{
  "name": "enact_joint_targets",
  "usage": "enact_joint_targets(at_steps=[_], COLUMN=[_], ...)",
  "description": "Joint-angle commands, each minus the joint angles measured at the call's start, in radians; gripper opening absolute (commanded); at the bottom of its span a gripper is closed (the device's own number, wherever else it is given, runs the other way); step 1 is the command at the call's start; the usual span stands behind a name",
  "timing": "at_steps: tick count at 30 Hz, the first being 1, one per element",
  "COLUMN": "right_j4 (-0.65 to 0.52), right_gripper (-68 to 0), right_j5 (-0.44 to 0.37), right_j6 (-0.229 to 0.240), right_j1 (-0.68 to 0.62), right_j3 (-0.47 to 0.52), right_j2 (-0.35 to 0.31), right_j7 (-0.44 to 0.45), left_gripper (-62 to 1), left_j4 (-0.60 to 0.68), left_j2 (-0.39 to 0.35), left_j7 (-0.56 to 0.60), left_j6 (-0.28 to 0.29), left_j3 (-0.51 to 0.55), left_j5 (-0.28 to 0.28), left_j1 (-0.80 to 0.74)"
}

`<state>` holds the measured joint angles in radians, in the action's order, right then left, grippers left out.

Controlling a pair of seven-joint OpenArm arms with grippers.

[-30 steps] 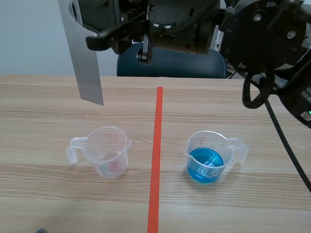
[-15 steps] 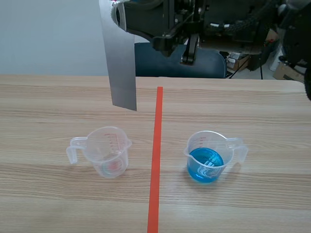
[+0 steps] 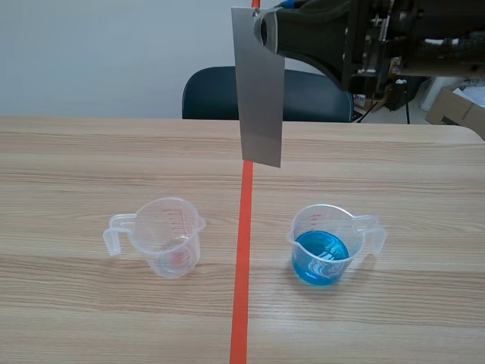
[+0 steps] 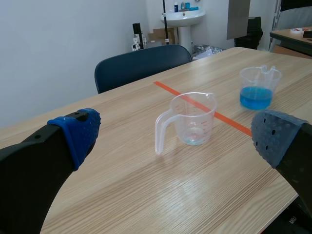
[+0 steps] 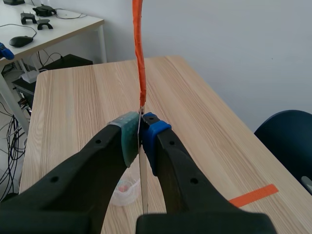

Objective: Do the redox reaction experiment. move the plate over the blue solution

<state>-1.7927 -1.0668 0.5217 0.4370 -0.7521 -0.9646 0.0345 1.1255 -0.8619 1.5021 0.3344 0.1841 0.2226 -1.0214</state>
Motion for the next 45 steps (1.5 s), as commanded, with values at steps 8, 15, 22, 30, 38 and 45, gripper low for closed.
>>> enact_joint_targets(at_steps=[8,15,22,30,38,45], right_j4=[-0.018,-0.017,-0.013,0.041,0.1,0.1], right_gripper=[-66.9,-66.9,-66.9,-66.9,-66.9,-66.9], right_j5=[-0.011,0.042,0.121,0.182,0.181,0.177], right_j6=[0.049,0.048,0.047,0.043,0.045,0.108], right_j1=[-0.035,-0.101,-0.165,-0.21,-0.209,-0.201], right_j3=[0.013,0.013,0.013,0.013,0.013,0.014], right_j2=[-0.158,-0.241,-0.291,-0.296,-0.297,-0.336], right_j7=[0.164,0.276,0.358,0.406,0.455,0.531], left_gripper=[1.4,1.4,-14.2,-49.2,-55.4,-57.3], left_j4=[0.04,0.042,0.056,0.13,0.297,0.391], left_j2=[-0.163,-0.31,-0.413,-0.494,-0.608,-0.69], left_j7=[-0.071,-0.071,-0.161,-0.192,-0.482,-0.633], left_j6=[0.0,0.001,0.019,0.088,0.088,0.058], left_j3=[0.007,0.008,0.009,0.009,0.009,0.009], left_j5=[0.085,0.186,0.189,0.189,0.189,0.285], left_j1=[-0.04,-0.039,0.088,0.221,0.261,0.26])
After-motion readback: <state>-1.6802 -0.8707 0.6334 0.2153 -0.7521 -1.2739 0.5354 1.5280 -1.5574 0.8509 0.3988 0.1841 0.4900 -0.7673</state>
